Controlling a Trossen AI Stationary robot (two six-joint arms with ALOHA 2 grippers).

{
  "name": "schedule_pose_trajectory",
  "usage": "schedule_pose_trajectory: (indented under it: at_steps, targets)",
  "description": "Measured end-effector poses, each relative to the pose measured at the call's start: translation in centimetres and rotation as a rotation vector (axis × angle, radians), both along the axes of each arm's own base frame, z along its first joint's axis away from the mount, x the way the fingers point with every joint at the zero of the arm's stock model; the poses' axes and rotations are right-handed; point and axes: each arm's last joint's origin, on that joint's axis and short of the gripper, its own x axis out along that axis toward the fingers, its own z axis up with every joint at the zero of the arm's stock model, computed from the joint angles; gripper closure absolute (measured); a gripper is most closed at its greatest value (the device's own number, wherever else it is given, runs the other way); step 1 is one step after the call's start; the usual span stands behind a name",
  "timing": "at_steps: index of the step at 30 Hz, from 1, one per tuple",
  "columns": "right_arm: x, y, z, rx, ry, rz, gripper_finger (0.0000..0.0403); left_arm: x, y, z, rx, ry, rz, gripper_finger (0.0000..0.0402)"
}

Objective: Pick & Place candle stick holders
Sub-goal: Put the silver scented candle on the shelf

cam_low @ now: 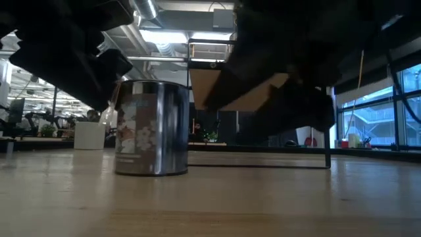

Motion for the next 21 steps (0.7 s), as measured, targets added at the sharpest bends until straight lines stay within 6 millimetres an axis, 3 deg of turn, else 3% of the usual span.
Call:
schedule_pose_trajectory:
  at_steps: [6,21]
  targets:
    - [1.6,-1.1,0.2,0.053,-0.073,-0.002,0.0111,0.3,-0.2,-0.3,-0.010,-0.009,0.000,0.0148]
    - [3.0,-2.9,0.7,-0.065,-0.133,0.023,0.0119,0.9,0.6,-0.2,0.006,-0.031,0.019,0.0148]
